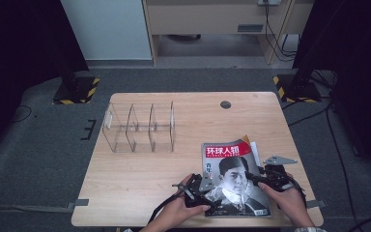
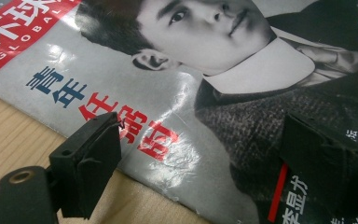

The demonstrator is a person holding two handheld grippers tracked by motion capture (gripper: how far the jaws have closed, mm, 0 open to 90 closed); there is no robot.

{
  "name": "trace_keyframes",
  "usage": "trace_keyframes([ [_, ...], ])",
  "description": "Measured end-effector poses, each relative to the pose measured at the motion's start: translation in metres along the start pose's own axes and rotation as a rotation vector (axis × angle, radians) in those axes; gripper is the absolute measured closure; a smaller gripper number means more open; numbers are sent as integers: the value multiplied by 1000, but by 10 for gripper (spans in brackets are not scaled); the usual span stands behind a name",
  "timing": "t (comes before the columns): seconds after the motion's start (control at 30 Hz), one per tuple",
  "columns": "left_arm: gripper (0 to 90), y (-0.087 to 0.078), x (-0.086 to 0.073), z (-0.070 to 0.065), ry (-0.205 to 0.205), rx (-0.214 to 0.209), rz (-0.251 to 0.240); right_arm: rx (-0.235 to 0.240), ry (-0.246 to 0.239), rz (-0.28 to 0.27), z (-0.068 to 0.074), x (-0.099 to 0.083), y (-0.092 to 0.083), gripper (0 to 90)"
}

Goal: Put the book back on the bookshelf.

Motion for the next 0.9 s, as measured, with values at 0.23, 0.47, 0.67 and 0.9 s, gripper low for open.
trace_keyframes([
  [0.23, 119, 0, 0, 0, 1, -1, -1, 106, 27, -43, 17, 7, 0, 573],
  [0.47, 119, 0, 0, 0, 2, -3, -2, 13, -48, 23, 16, 2, 12, 467],
  [0.67, 119, 0, 0, 0, 2, -3, -3, 69, -9, 16, 21, 5, 12, 315],
  [0.9, 120, 0, 0, 0, 3, -5, -4, 115, 9, 20, 22, 8, 10, 243],
])
Point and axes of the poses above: each handheld gripper's, and its own axes: y roughly forward along the jaws, x roughly out of its top, z roughly to its left, the point moved 6 cm from there along y, roughly forward along the jaws, and after that the axes turned 9 degrees about -z, right-handed, at the moved point
